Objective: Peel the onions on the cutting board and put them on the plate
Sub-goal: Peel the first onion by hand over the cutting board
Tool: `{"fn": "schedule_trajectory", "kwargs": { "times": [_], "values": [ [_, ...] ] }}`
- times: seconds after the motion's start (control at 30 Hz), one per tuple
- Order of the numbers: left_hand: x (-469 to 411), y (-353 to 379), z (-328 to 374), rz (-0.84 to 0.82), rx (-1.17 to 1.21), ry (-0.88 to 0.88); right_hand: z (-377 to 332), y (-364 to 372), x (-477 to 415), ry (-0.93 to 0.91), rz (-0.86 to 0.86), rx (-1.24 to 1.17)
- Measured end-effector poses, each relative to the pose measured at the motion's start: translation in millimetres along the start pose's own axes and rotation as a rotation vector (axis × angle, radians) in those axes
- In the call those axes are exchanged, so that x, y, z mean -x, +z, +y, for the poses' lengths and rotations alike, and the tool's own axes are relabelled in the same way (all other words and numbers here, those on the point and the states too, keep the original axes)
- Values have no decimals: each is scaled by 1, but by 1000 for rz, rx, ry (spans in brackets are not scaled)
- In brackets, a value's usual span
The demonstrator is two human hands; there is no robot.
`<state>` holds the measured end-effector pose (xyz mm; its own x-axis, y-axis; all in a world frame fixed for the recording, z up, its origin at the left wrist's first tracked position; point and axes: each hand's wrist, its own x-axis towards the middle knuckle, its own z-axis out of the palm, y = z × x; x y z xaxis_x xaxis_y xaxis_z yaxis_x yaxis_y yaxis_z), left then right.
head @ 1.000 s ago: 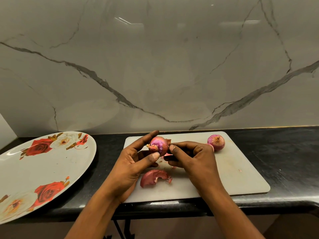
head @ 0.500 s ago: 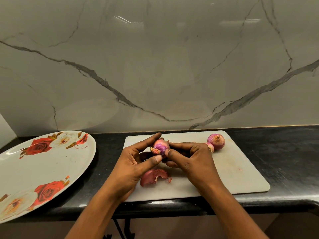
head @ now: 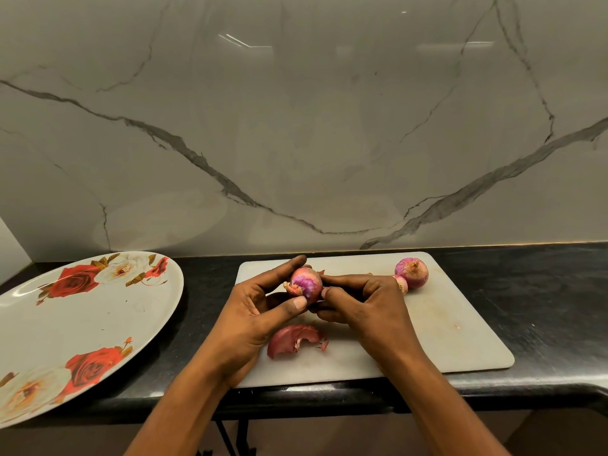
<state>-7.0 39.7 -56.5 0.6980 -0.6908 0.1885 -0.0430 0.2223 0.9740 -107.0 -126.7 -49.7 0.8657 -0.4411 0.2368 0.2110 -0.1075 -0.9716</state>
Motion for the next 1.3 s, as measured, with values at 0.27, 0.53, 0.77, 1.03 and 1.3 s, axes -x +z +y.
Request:
{"fn": "schedule_trajectory", "kwargs": {
  "times": [0.27,0.53,0.77,1.03,1.3],
  "values": [
    [0,-1,0,-5,-22,-9,-1,0,0,12,-12,-15],
    [-1,-2,-1,-3,50,-40,1,0,0,4,-18,-1],
    [-2,-3,-2,31,118,-51,4,0,0,16,42,-2],
    [-3,0,0,79,144,-53,4,-1,0,-11,73,-5],
    [-2,1,1,95,124,-43,7,-1,0,-20,79,56]
  ]
}}
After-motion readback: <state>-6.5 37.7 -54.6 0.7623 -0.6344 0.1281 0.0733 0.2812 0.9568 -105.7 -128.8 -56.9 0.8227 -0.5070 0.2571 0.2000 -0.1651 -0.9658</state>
